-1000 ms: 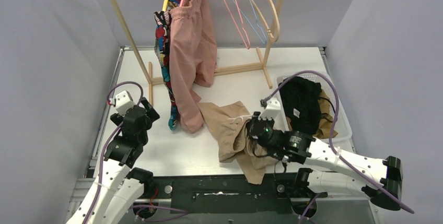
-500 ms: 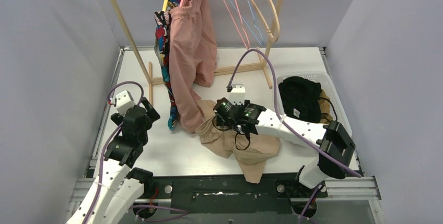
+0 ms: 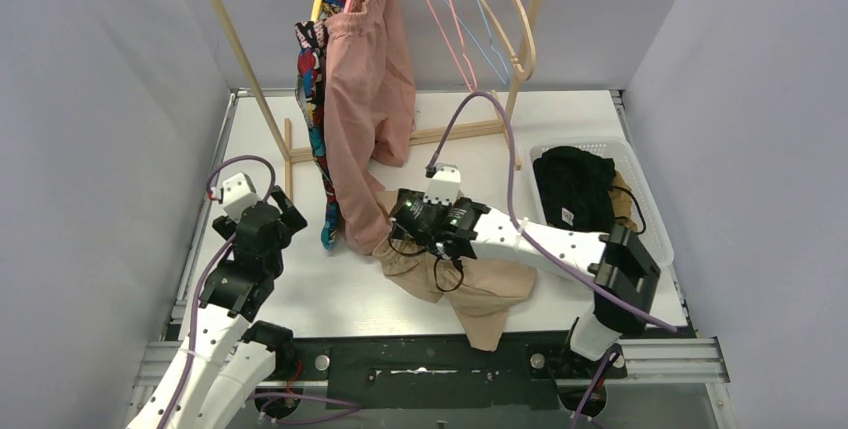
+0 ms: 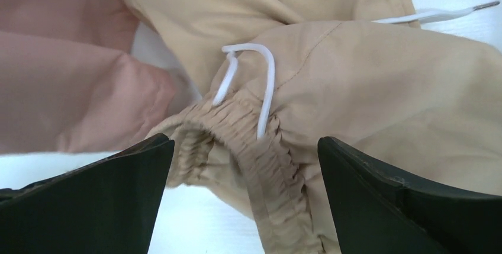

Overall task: Remove the shorts from the hanger
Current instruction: Pick up the shorts at the center of the board.

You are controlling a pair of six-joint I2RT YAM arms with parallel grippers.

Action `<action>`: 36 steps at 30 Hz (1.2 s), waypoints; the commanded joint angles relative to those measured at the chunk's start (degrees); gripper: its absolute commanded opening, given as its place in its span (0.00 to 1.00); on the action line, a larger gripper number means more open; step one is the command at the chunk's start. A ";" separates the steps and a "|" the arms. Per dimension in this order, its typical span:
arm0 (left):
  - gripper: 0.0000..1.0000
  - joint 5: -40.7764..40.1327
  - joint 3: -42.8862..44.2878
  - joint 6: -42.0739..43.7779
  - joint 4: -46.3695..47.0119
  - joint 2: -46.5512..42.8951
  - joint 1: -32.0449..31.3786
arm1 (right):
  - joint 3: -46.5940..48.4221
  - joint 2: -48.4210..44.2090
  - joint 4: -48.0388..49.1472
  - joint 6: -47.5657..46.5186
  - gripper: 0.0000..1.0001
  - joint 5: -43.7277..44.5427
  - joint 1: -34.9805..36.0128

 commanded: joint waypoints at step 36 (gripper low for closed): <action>0.82 0.85 0.83 2.31 3.75 -0.03 0.23 | -24.84 -16.69 24.95 -6.91 0.00 10.86 1.28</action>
